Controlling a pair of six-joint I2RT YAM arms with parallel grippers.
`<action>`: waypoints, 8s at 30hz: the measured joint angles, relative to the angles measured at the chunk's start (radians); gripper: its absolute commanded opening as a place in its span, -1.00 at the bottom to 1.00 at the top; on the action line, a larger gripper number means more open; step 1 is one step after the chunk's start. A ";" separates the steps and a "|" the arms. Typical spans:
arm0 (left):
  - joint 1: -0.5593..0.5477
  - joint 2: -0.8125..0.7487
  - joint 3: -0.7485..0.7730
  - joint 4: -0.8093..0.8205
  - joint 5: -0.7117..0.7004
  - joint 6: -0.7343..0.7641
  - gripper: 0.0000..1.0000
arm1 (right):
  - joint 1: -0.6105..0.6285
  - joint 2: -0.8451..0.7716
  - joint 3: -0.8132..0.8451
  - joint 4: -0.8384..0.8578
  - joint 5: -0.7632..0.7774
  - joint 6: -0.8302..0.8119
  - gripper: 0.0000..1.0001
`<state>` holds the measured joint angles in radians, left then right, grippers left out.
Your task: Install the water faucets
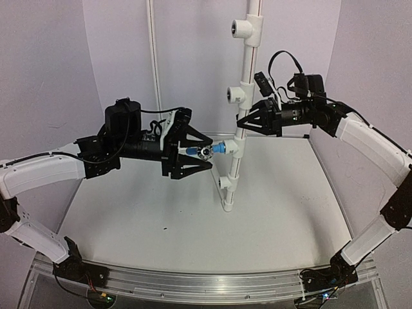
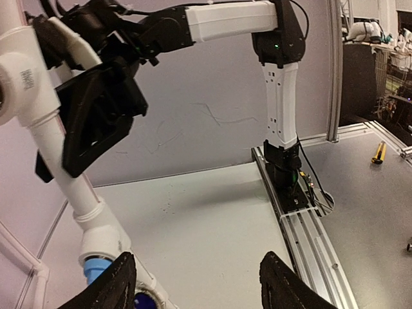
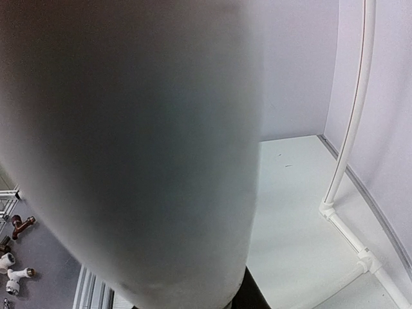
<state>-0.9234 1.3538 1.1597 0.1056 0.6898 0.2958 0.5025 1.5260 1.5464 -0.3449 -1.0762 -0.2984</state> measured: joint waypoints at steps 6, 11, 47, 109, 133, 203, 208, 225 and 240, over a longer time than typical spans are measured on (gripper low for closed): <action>-0.040 0.002 0.006 -0.070 -0.024 0.038 0.08 | 0.003 0.004 0.003 0.004 0.007 0.007 -1.00; -0.040 0.001 0.003 -0.071 -0.050 0.017 0.04 | 0.003 0.004 0.003 0.004 0.010 0.008 -1.00; -0.059 0.083 0.194 -0.223 -0.321 -0.268 -0.65 | 0.003 0.005 0.003 0.004 0.013 0.008 -1.00; 0.136 0.155 -0.265 0.469 -0.273 -0.362 -0.39 | 0.003 -0.001 -0.010 0.023 0.028 0.012 -1.00; 0.233 0.178 -0.221 0.527 -0.074 -0.298 -0.31 | 0.002 -0.009 -0.022 0.034 0.030 0.013 -1.00; 0.212 0.269 0.137 0.006 0.156 -0.599 0.12 | 0.000 -0.008 -0.020 0.030 0.026 0.011 -1.00; 0.207 0.263 0.144 0.000 0.142 -0.522 -0.05 | 0.000 -0.008 -0.020 0.027 0.023 0.009 -1.00; 0.158 0.186 0.142 -0.121 0.010 -0.157 -0.25 | 0.008 -0.008 -0.019 0.017 0.011 -0.012 -1.00; 0.147 0.218 0.189 -0.158 -0.003 -0.083 0.08 | -0.007 -0.006 -0.015 0.015 0.012 0.001 -1.00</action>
<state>-0.7761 1.5722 1.3486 -0.0523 0.6867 0.2127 0.4958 1.5200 1.5311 -0.3297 -1.0638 -0.2978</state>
